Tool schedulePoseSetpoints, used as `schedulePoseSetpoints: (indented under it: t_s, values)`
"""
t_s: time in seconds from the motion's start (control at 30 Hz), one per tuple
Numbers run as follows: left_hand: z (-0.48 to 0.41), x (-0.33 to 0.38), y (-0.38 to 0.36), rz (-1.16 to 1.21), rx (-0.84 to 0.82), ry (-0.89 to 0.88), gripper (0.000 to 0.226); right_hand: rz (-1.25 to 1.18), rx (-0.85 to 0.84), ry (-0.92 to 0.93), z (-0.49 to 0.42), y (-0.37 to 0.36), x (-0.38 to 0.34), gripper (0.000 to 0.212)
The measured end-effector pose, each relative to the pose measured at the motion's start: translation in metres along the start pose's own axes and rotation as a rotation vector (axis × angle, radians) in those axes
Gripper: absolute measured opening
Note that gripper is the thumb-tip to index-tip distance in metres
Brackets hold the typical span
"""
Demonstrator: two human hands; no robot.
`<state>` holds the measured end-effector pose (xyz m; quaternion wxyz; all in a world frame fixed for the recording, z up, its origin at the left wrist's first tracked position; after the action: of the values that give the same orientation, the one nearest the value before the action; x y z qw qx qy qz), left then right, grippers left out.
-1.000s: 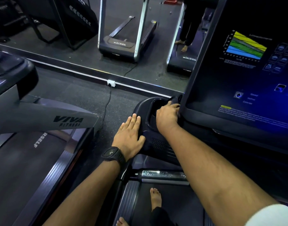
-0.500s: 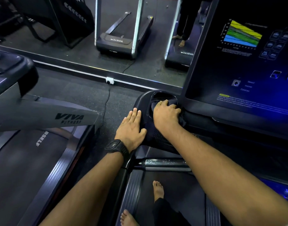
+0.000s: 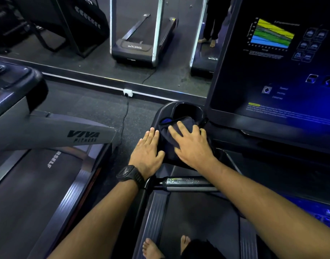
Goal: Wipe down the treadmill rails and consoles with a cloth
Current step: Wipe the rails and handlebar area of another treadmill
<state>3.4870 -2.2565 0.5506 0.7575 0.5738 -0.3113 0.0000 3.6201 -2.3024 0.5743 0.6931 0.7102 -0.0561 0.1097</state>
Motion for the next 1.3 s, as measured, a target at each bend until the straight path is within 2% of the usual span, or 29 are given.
schedulePoseSetpoints:
  t_s: [0.1,0.23,0.3,0.47,0.63,0.7,0.77,0.83,1.0,1.07,1.17,1.3]
  values:
    - [0.002,-0.001,-0.001,-0.009,-0.006,0.008,0.073,0.086,0.011,0.218,0.005,-0.004,0.006,0.08]
    - [0.007,-0.003,-0.002,-0.031,-0.011,0.027,0.081,-0.073,-0.154,0.121,-0.014,0.001,0.014,0.086]
    - [0.009,-0.003,-0.003,-0.031,-0.006,0.028,0.079,-0.057,-0.151,0.115,-0.007,0.003,0.007,0.091]
    - [0.016,-0.006,-0.005,-0.016,0.001,0.037,0.083,0.085,-0.015,0.348,0.028,-0.001,0.0,0.089]
    - [0.02,-0.007,-0.006,-0.002,0.009,0.047,0.085,0.138,-0.134,0.451,0.023,-0.001,0.005,0.082]
    - [0.022,-0.007,-0.006,-0.005,0.005,0.052,0.084,0.208,-0.166,0.571,0.033,-0.006,0.006,0.075]
    - [0.025,-0.006,-0.007,-0.02,0.005,0.055,0.085,0.285,-0.225,0.773,0.05,-0.02,0.012,0.067]
    - [0.028,-0.007,-0.007,-0.029,0.009,0.065,0.085,0.314,-0.234,0.876,0.052,-0.023,0.013,0.063]
    - [0.033,-0.007,-0.007,-0.04,0.022,0.077,0.083,0.394,-0.147,0.8,0.033,-0.02,-0.026,0.064]
    - [0.034,-0.005,-0.007,-0.042,0.018,0.076,0.084,0.395,-0.143,0.857,0.039,-0.024,-0.016,0.064]
    - [0.036,-0.006,-0.006,-0.055,0.02,0.074,0.085,0.421,-0.225,0.973,0.049,-0.03,-0.003,0.06]
    - [0.036,-0.005,-0.006,-0.071,0.018,0.072,0.085,0.498,-0.2,0.947,0.035,-0.024,-0.033,0.054]
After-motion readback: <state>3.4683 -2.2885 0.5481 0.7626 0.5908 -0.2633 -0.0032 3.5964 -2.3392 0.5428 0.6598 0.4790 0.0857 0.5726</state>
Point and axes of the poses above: each hand's wrist, its own z-axis away from the middle knuckle, its own y-axis out of the back of the hand, x = y × z, the point moved 8 cm from there along -z, towards the middle knuckle, and after that the axes turned 10 degrees about y, right-handed, at the moved point
